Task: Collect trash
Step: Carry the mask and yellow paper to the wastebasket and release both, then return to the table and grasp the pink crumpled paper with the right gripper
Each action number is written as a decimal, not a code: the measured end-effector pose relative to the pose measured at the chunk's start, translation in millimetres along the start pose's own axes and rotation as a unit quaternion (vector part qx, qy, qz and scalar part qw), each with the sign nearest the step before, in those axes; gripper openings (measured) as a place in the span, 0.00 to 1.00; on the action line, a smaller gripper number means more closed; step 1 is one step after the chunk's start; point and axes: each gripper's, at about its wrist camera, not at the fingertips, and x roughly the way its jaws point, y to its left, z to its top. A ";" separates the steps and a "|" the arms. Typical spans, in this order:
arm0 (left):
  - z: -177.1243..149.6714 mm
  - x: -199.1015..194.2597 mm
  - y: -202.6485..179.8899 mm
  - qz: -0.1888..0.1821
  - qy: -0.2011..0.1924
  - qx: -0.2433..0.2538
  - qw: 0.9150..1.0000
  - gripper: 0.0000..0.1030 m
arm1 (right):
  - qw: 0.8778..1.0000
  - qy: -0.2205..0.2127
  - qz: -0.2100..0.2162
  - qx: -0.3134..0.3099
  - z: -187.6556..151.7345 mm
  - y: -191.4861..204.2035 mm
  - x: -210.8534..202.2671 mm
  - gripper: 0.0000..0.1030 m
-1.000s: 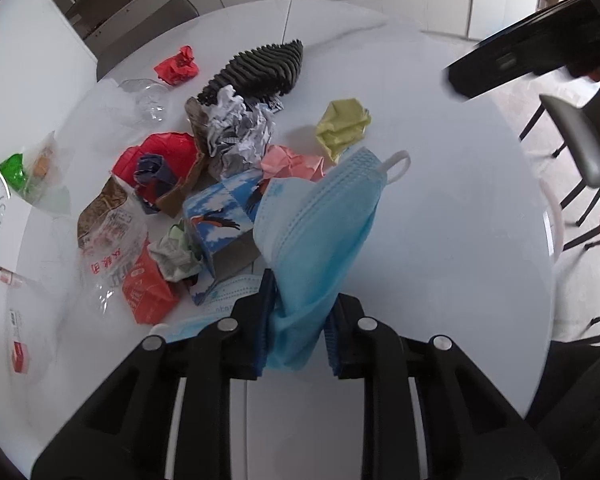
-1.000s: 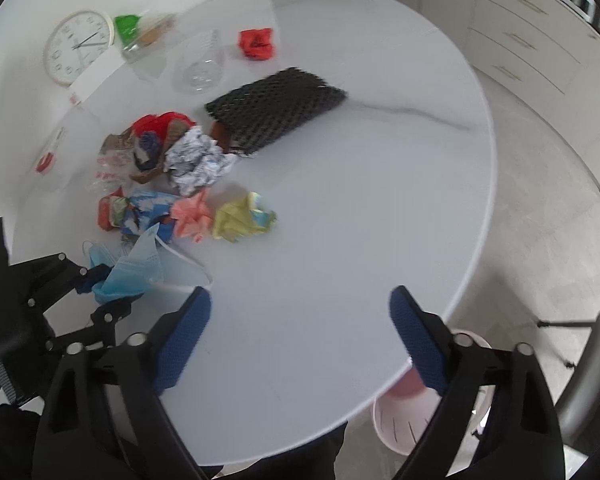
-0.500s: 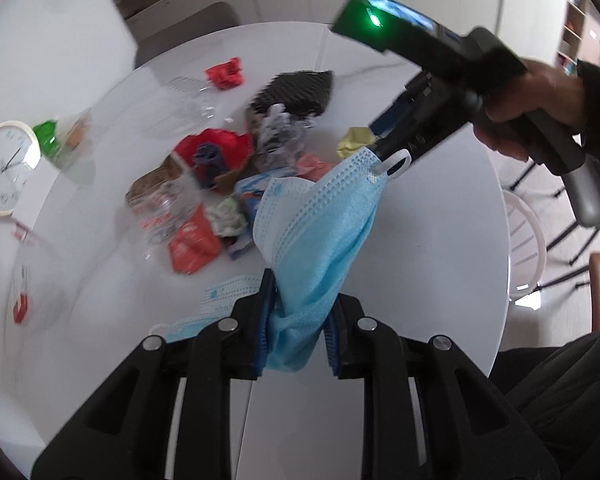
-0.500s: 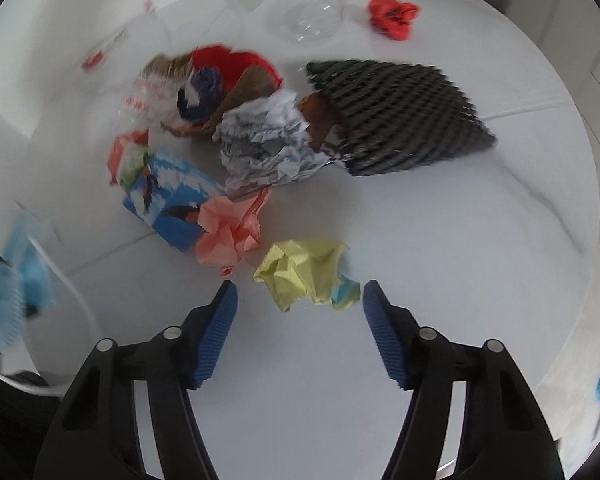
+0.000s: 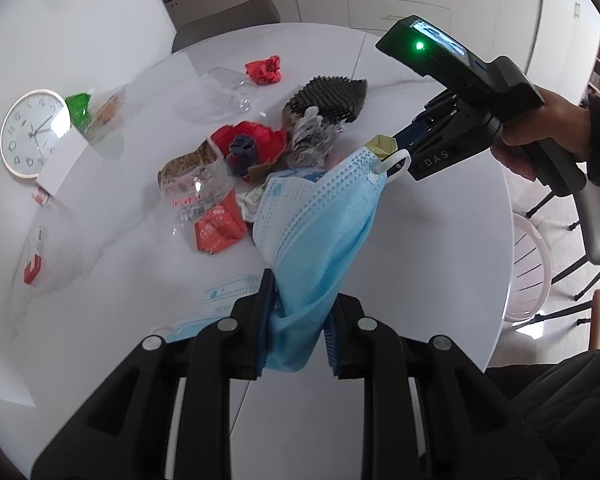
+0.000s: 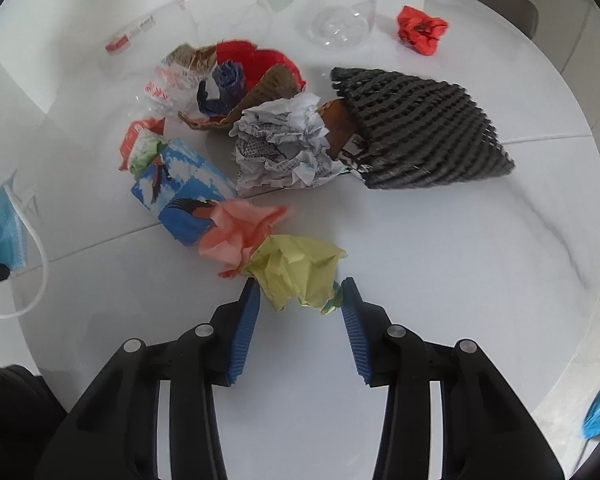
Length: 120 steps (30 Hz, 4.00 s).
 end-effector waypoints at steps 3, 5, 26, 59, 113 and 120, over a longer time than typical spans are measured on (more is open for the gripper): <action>8.6 -5.6 -12.6 -0.009 -0.013 0.024 1.000 0.22 | 0.999 -0.024 0.011 0.048 -22.3 -13.1 -29.7 0.41; 17.7 -9.9 -26.4 -0.023 -0.025 0.045 0.998 0.22 | 0.996 -0.039 0.005 0.077 -39.5 -22.6 -51.5 0.41; 92.9 24.8 -315.8 -0.318 0.006 0.308 0.897 0.38 | 0.909 -0.069 -0.152 0.381 -339.6 -156.8 -220.3 0.42; 155.3 -40.9 -149.0 -0.138 -0.080 -0.015 0.987 0.93 | 0.940 -0.079 -0.127 0.307 -278.2 -138.9 -191.2 0.92; 43.8 20.0 115.0 0.011 -0.013 -0.227 0.974 0.93 | 0.997 -0.048 -0.015 0.050 7.6 14.0 0.5 0.30; 57.3 50.6 141.2 0.001 -0.001 -0.262 0.965 0.93 | 0.994 -0.081 -0.018 0.067 16.6 13.1 -36.4 0.30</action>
